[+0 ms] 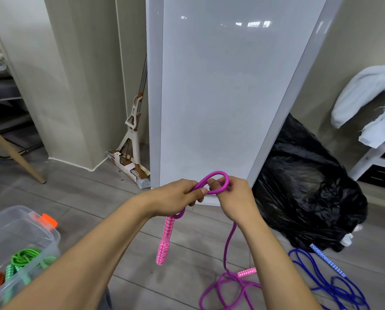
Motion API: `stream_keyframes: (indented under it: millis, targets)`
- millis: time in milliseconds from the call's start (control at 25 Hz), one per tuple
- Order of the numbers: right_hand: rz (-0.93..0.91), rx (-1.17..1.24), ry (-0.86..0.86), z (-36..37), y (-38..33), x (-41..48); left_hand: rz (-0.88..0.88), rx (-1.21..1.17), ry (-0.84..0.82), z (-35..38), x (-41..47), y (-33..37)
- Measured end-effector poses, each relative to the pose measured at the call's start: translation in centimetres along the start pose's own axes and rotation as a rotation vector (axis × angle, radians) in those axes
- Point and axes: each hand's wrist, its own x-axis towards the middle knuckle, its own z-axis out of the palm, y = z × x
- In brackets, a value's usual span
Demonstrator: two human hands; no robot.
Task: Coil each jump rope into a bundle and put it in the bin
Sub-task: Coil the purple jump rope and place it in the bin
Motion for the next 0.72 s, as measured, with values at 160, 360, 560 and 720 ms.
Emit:
stream_keyframes:
  millis: [160, 360, 560, 720]
  targets:
    - [-0.021, 0.026, -0.037, -0.1, 0.0, 0.2, 0.006, -0.048, 0.279, 0.3, 0.8, -0.8]
    - [-0.027, -0.005, -0.141, -0.3, 0.7, 0.3, -0.115, -0.661, 0.532, 0.0, 1.9, -1.7]
    - [0.026, -0.243, 0.017, -2.1, 1.6, 0.4, -0.257, -0.986, 0.808, -1.7, 2.4, -3.2]
    - [0.019, -0.053, 0.136, -2.1, 0.8, 0.7, -0.325, -1.050, 0.813, -1.6, 2.7, -3.2]
